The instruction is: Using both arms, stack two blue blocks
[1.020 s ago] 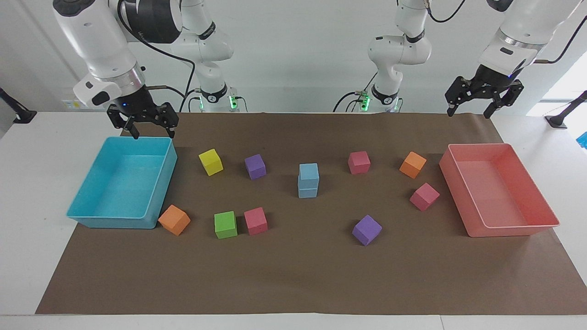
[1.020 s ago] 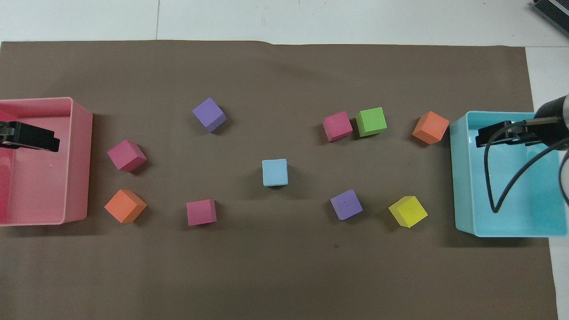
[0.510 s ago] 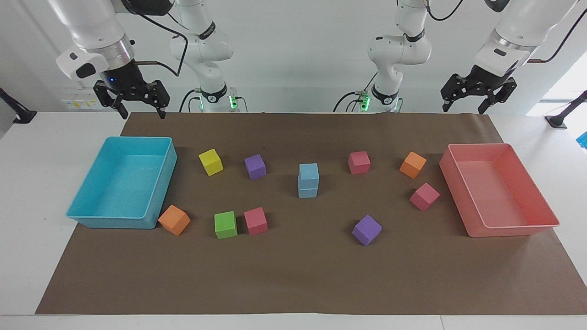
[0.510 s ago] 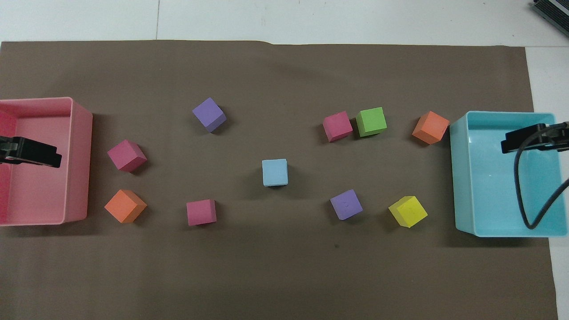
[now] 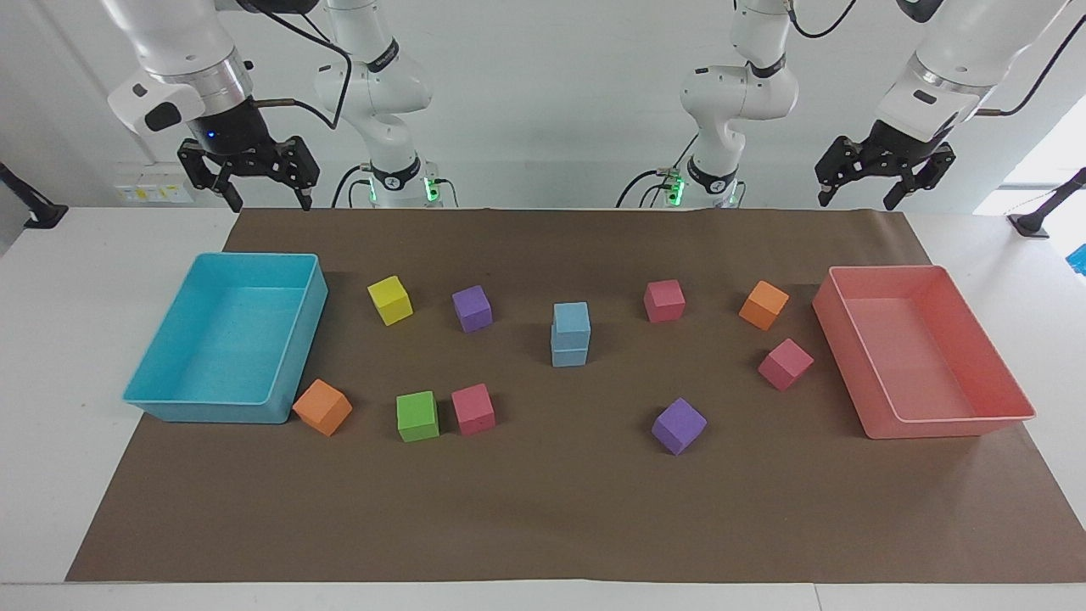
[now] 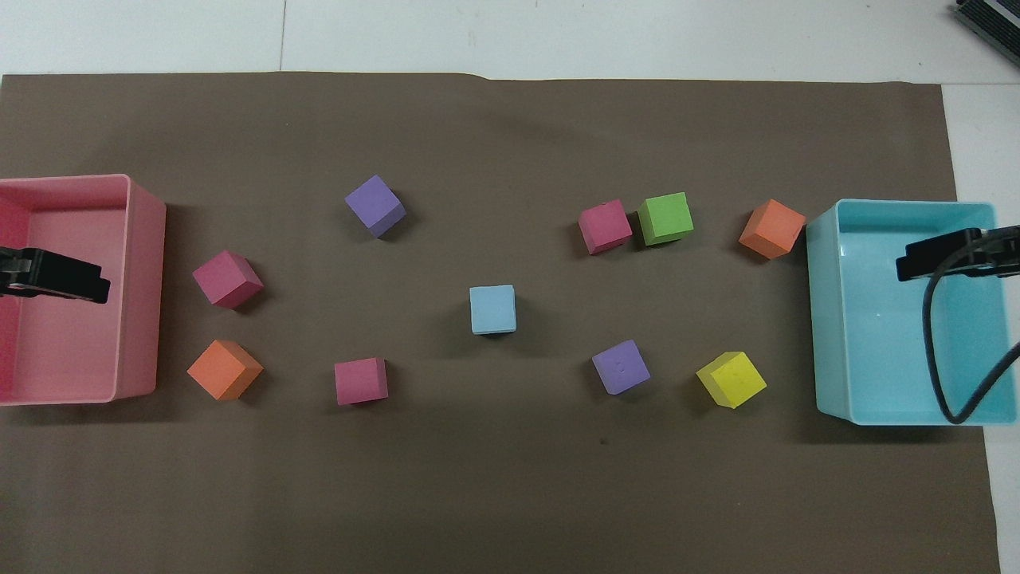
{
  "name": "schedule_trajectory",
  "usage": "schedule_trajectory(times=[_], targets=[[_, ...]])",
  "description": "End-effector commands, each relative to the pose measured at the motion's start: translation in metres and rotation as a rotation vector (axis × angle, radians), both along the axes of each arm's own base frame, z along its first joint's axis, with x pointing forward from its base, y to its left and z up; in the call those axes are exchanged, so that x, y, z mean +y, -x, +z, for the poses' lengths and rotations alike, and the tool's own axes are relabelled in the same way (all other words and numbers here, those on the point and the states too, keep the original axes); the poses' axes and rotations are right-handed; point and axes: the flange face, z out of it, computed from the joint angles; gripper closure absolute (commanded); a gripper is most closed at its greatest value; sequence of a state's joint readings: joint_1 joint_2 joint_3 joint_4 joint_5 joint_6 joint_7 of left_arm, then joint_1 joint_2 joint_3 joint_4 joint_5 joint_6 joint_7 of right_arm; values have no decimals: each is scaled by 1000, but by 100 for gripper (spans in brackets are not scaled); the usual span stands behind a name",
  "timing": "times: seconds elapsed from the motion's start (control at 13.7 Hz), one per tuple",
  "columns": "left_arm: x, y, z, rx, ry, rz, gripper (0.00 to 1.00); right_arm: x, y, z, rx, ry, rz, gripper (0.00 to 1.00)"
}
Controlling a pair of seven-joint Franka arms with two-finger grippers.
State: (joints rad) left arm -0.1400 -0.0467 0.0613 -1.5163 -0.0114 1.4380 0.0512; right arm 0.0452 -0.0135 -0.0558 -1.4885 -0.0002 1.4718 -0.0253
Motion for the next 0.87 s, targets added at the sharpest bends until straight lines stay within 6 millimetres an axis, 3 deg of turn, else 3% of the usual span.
schedule_trajectory(times=[0.0, 0.29, 0.8], targets=[[5, 9, 0, 2, -3, 4, 0, -2, 7, 4, 11, -16, -31, 0], [5, 8, 1, 0, -2, 4, 0, -8, 23, -7, 32, -19, -39, 0], [5, 7, 1, -4, -2, 8, 0, -12, 20, -5, 24, -14, -46, 0]])
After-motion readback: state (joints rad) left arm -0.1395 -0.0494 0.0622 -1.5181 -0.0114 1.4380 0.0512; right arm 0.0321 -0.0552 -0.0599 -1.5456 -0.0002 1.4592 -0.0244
